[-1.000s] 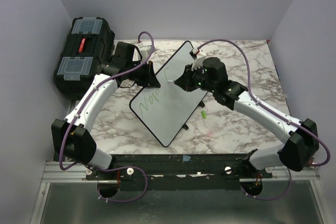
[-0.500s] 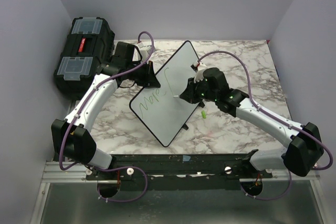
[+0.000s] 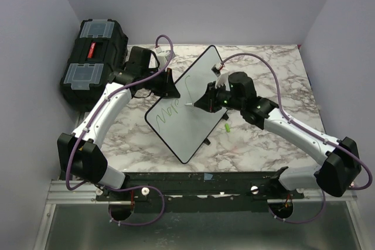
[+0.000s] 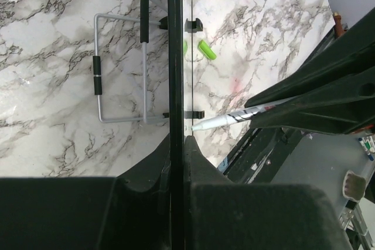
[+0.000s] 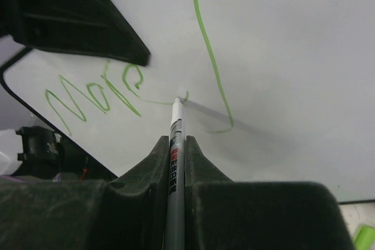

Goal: Write a sentence on the whiteboard

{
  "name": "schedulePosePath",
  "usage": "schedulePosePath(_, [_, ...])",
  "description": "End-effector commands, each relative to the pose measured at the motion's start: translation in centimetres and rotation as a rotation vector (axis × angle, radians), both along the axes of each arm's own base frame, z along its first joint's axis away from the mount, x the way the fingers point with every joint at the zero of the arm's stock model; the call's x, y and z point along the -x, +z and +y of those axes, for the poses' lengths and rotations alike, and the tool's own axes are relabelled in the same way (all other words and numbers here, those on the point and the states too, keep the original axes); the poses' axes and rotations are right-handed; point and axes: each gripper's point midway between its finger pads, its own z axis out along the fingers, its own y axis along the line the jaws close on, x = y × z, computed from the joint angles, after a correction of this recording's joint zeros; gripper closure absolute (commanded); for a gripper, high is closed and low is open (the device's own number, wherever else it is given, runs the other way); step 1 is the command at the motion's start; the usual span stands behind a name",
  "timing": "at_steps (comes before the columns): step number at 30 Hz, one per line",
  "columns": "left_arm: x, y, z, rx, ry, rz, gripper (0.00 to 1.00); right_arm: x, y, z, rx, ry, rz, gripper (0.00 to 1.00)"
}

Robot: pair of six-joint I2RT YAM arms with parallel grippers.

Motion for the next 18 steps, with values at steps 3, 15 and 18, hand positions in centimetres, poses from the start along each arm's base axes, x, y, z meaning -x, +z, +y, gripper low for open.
schedulePosePath(3, [-0.5, -0.6, -0.3, -0.059, -0.06, -0.101, 1.0, -1.6, 6.8, 1.0, -0.167, -0.055, -0.123, 0.99])
schedulePosePath(15, [-0.5, -0.4, -0.3, -0.057, -0.061, -0.105, 1.0, -4.0, 4.9, 0.8, -0.121, -0.163, -0.099, 0.99])
schedulePosePath(18, [-0.5, -0.5, -0.3, -0.058, -0.062, -0.105, 1.0, -4.1, 4.5, 0.8, -0.114, -0.168, -0.091, 0.99])
